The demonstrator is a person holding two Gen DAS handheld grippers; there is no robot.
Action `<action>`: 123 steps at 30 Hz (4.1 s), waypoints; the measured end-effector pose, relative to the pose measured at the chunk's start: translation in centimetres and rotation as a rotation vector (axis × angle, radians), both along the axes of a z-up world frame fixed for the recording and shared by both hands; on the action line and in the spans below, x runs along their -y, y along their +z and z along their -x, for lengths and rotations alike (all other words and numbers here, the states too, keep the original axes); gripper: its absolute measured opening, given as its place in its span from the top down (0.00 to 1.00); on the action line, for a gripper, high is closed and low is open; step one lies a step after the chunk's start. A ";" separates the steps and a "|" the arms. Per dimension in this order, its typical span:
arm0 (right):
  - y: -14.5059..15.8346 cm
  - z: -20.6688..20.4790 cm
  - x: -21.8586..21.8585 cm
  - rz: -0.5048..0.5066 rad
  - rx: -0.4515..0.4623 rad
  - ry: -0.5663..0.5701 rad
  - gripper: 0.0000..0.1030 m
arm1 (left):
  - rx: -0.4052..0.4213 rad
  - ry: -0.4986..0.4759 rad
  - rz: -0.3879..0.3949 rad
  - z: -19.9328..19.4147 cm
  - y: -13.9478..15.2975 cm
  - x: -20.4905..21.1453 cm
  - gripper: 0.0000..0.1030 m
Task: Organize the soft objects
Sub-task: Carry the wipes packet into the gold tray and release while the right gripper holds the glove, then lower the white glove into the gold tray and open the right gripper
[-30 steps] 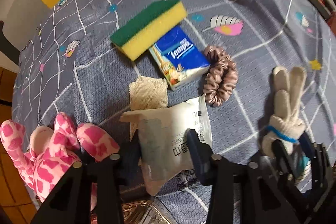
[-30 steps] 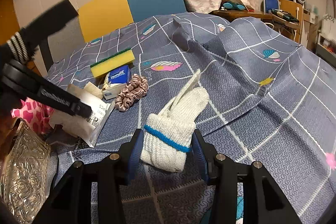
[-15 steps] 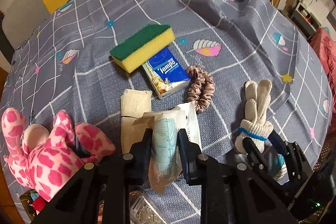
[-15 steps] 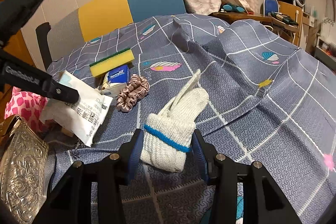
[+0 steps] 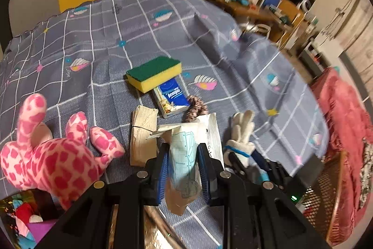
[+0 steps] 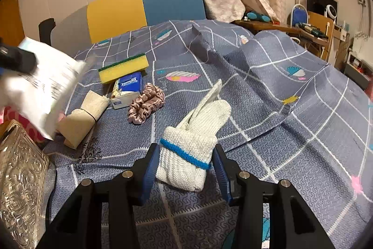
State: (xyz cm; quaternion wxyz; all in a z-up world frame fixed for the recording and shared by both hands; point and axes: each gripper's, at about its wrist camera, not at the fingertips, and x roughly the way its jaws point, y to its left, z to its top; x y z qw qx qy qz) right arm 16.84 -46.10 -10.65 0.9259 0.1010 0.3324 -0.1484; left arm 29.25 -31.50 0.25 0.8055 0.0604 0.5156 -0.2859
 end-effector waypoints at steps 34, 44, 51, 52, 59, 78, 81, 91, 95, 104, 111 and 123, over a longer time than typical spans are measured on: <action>5.5 5.5 -4.5 0.254 0.111 0.022 0.69 | 0.006 0.546 0.412 13.9 -3.2 -36.9 0.77; 7.9 6.9 -4.7 0.156 0.079 0.010 0.78 | -0.063 0.574 0.375 13.9 -7.8 -38.1 0.77; 4.9 6.4 -2.9 0.004 -0.064 -0.001 0.46 | -0.056 0.581 0.299 14.0 -9.8 -38.0 0.77; 4.5 5.9 -3.3 0.003 -0.093 0.014 0.45 | -0.055 0.586 0.288 14.0 -10.0 -38.0 0.77; 1.8 2.4 -4.8 -0.055 -0.210 0.035 0.47 | -0.054 0.594 0.264 13.9 -10.7 -38.3 0.69; 14.6 7.3 -13.7 0.075 0.099 0.212 0.63 | 0.122 0.544 0.228 17.8 -6.9 -38.2 0.58; 16.6 8.0 -18.2 0.073 0.151 0.324 0.63 | 0.126 0.538 0.219 18.2 -6.9 -38.1 0.58; 15.8 7.7 -31.6 0.026 0.141 0.603 0.63 | 0.133 0.557 0.234 19.9 -6.8 -39.8 0.58; 13.3 6.9 -36.2 0.033 0.051 0.681 0.63 | 0.147 0.569 0.231 20.5 -6.6 -40.5 0.58; 7.0 4.0 -41.3 0.157 -0.094 0.692 0.62 | 0.162 0.600 0.231 21.2 -6.2 -42.3 0.58; 5.6 2.8 -41.4 0.170 -0.104 0.679 0.53 | 0.161 0.613 0.238 21.2 -6.2 -42.8 0.58; 13.8 9.2 -33.9 0.078 0.245 0.607 0.35 | 0.160 0.540 0.262 20.0 -5.4 -39.9 0.58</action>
